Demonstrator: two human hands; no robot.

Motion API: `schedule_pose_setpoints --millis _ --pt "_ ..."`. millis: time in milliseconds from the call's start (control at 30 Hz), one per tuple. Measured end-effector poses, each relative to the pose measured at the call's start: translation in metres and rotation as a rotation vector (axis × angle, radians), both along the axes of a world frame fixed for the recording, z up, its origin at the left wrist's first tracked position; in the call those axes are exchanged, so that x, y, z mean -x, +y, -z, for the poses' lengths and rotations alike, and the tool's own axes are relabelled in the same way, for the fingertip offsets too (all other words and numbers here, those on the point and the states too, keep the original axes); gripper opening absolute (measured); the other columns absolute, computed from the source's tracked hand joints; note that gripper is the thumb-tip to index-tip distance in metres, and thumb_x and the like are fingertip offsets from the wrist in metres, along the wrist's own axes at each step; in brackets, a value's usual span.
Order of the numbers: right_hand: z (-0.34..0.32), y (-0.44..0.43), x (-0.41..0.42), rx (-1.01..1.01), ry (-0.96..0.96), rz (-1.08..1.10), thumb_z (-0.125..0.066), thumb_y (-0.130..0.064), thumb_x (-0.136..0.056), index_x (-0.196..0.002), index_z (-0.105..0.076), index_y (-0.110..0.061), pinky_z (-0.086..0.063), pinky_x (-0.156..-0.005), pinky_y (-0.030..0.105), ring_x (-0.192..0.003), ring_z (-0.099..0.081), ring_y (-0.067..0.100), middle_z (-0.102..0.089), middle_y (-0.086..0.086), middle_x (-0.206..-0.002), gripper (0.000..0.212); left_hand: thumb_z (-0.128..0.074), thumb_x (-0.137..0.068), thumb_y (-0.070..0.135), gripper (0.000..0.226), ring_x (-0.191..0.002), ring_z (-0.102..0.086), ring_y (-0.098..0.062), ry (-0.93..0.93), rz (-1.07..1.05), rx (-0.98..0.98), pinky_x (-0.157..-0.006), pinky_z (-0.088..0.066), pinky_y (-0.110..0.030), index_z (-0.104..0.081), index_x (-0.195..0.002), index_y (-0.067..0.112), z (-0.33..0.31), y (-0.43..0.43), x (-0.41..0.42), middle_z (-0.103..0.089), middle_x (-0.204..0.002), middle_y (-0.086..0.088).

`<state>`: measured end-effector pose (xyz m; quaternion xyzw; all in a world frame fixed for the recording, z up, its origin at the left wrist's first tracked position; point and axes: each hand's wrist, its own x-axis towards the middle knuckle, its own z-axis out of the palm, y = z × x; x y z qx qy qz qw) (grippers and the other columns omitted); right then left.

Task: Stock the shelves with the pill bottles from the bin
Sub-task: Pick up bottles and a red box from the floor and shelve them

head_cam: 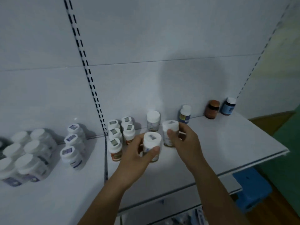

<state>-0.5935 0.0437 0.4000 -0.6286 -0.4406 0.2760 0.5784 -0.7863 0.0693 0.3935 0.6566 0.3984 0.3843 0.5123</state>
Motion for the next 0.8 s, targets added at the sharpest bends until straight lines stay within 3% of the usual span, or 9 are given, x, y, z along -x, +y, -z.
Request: schedule_pose_setpoints --millis 167,333,400,533,800 --pt "0.018 0.040 -0.032 0.038 -0.108 -0.142 -0.074 -0.026 -0.096 -0.132 -0.065 -0.033 -0.052 -0.085 0.016 -0.108 -0.064 -0.001 -0.068 -0.016 -0.125 0.038 -0.070 -0.100 0.028 0.044 -0.123 -0.063 -0.005 0.102 -0.046 -0.111 -0.104 -0.053 -0.032 -0.056 -0.142 0.027 0.011 0.005 -0.021 -0.066 -0.133 0.014" --pt "0.027 0.057 -0.040 0.067 -0.082 -0.361 -0.070 -0.015 -0.099 -0.136 -0.063 -0.031 -0.047 -0.085 0.005 -0.111 -0.061 -0.011 -0.068 -0.016 -0.131 0.041 -0.067 -0.103 0.018 0.048 -0.130 -0.058 0.001 0.120 -0.085 -0.134 -0.103 -0.045 -0.014 -0.052 -0.147 0.028 0.022 0.001 -0.037 -0.063 -0.140 0.020" --pt "0.031 0.058 -0.042 0.086 -0.073 -0.422 -0.067 -0.016 -0.101 -0.138 -0.062 -0.033 -0.048 -0.087 0.006 -0.113 -0.061 -0.012 -0.068 -0.017 -0.131 0.041 -0.065 -0.104 0.014 0.050 -0.135 -0.055 -0.002 0.106 -0.090 -0.140 -0.109 -0.044 -0.018 -0.050 -0.150 0.024 0.025 0.000 -0.042 -0.060 -0.145 0.018" --pt "0.035 0.059 -0.046 0.125 -0.048 -0.471 -0.062 -0.019 -0.104 -0.139 -0.062 -0.036 -0.050 -0.103 0.023 -0.120 -0.063 -0.005 -0.069 -0.023 -0.130 0.038 -0.063 -0.104 0.009 0.060 -0.147 -0.044 -0.007 0.093 -0.113 -0.138 -0.123 -0.036 -0.033 -0.040 -0.158 0.020 0.030 0.001 -0.053 -0.051 -0.157 0.013" --pt "0.031 0.060 -0.045 0.141 -0.007 -0.481 -0.050 -0.012 -0.108 -0.124 -0.069 -0.040 -0.050 -0.100 0.023 -0.115 -0.066 -0.002 -0.074 -0.021 -0.120 0.037 -0.061 -0.105 0.007 0.074 -0.155 -0.029 -0.003 0.090 -0.148 -0.138 -0.129 -0.027 -0.044 -0.023 -0.165 0.025 0.035 0.001 -0.074 -0.035 -0.167 0.018"
